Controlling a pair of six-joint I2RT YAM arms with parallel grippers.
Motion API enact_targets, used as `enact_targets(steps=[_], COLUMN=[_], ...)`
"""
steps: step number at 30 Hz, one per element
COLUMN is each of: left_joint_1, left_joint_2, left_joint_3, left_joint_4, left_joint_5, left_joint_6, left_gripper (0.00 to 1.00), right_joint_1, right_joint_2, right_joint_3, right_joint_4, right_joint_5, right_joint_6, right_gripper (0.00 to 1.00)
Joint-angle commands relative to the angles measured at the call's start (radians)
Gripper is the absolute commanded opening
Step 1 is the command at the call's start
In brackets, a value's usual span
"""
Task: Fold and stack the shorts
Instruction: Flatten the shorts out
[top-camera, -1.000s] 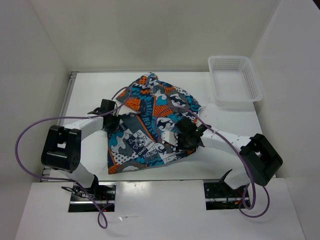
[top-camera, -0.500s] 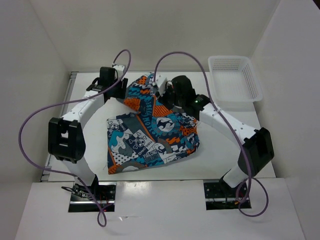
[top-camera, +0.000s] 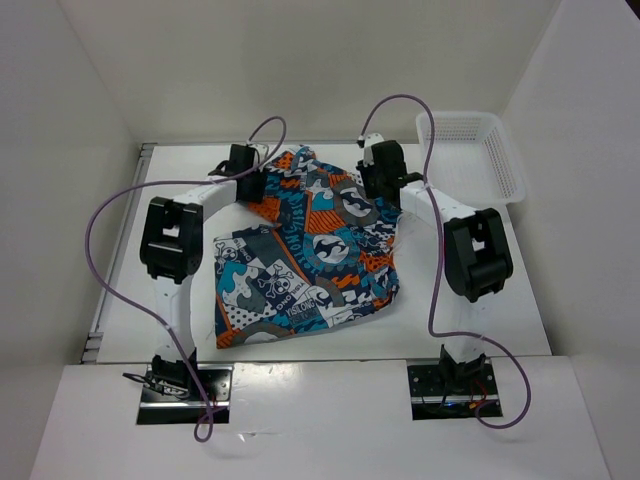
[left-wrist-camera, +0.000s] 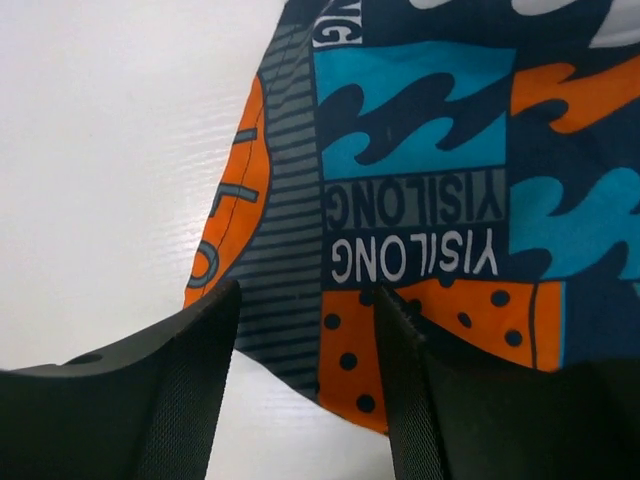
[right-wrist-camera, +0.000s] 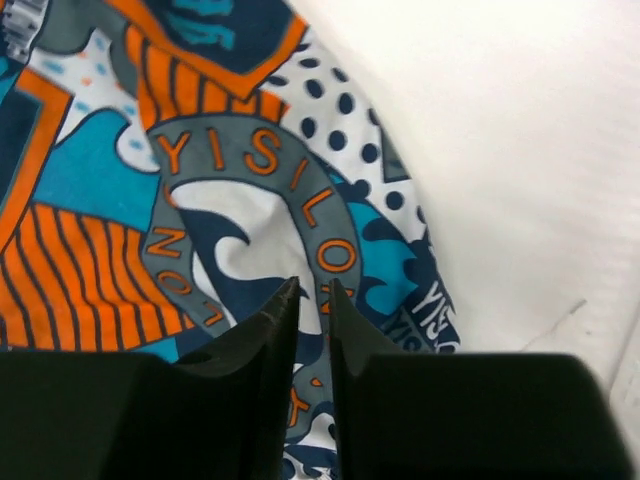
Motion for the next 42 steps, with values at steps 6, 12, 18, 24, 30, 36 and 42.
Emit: enact_targets(steps=[6, 12, 18, 24, 30, 36, 42], left_joint_1=[-0.006, 0.012, 0.012, 0.012, 0.012, 0.012, 0.012], left_joint_2=[-0.016, -0.053, -0.200, -0.223, -0.200, -0.019, 0.186], left_joint_3=[-0.182, -0.205, -0.278, -0.248, -0.084, 0.210, 0.493], left_joint_4=[0.094, 0.005, -0.070, -0.112, -0.098, -0.078, -0.141], left_joint_5=[-0.070, -0.030, 0.036, 0.047, 0.056, 0.076, 0.132], left_joint_6=[0.004, 0.004, 0.004, 0.004, 0.004, 0.004, 0.004], left_gripper=[0.53, 0.50, 0.50, 0.58, 0.65, 0.73, 0.85], right_joint_1=[-0.014, -0.033, -0.042, -0.051, -0.051, -0.051, -0.011], right_joint_2=[0.025, 0.057, 0.068, 0.135, 0.166, 0.175, 0.140], right_joint_3=[0.054, 0.043, 0.002, -0.009, 0.000, -0.010, 0.000], right_joint_4=[0.103, 0.103, 0.103, 0.103, 0.082, 0.082, 0.082], right_joint_5=[0.159, 0.210, 0.219, 0.143, 0.074, 0.063, 0.072], right_joint_6=[0.058, 0.058, 0.067, 0.025, -0.008, -0.050, -0.188], right_gripper=[0.39, 0.62, 0.73, 0.73, 0.64, 0.22, 0.00])
